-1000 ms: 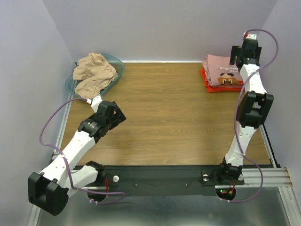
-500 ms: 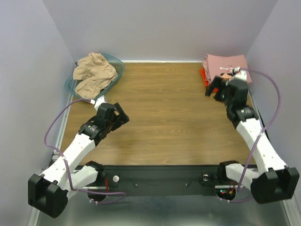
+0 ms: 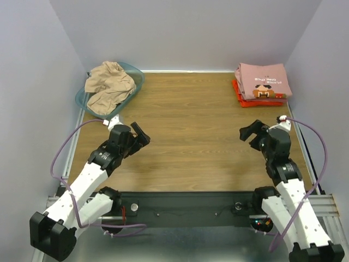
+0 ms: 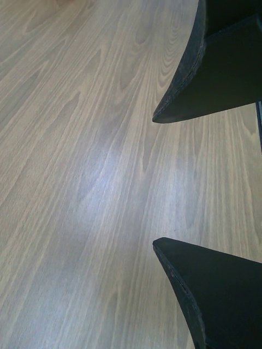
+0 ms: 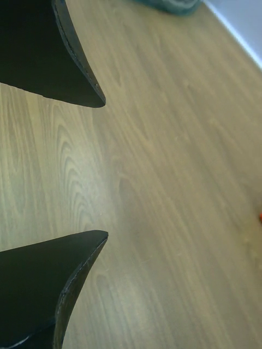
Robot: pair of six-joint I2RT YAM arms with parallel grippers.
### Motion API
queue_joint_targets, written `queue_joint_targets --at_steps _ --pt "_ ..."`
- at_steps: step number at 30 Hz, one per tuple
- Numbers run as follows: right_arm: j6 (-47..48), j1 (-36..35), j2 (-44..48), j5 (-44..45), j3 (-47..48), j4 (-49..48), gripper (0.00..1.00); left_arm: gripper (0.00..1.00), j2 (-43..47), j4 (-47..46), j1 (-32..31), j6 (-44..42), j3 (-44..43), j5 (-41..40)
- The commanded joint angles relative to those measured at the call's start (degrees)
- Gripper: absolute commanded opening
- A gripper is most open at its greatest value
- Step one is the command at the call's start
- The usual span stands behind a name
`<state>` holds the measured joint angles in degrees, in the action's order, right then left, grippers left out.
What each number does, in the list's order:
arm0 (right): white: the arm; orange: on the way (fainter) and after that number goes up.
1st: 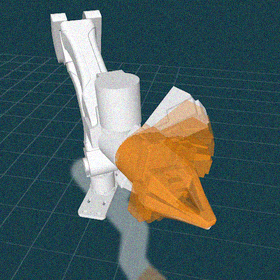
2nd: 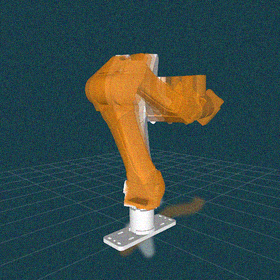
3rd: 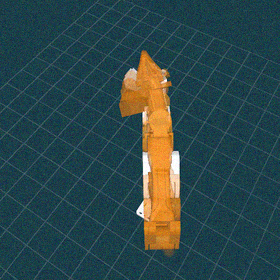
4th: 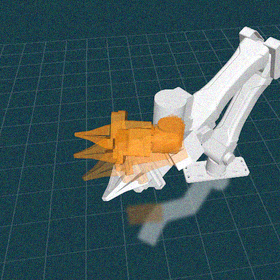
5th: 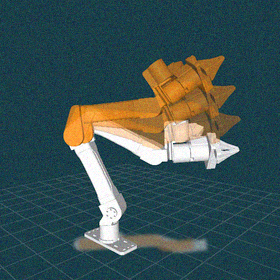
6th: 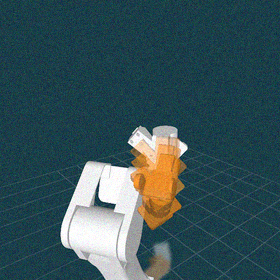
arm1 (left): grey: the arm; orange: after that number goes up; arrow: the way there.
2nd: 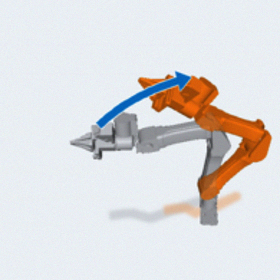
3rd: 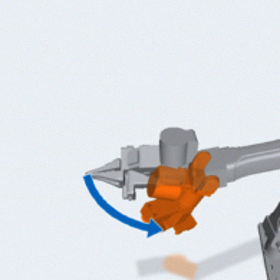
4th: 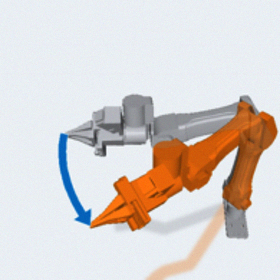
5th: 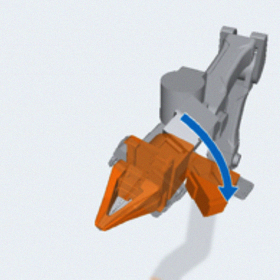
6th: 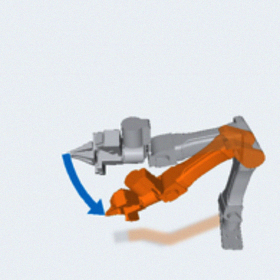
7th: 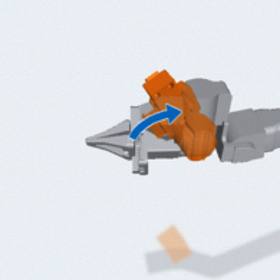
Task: Fold and stack the t-shirts
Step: Neatly place the folded tshirt to the corner
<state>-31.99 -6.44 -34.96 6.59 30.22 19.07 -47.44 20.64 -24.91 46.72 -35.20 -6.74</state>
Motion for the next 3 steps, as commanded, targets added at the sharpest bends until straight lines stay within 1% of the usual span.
queue_joint_targets --at_steps 1,3 --pt "-0.71 0.11 3.58 -0.09 -0.07 -2.55 1.00 0.99 2.44 -1.66 0.30 1.18 0.92 0.15" --pt "-0.44 0.11 4.63 0.53 0.19 -1.94 1.00 0.99 3.41 -1.05 0.30 1.27 0.92 -0.90"
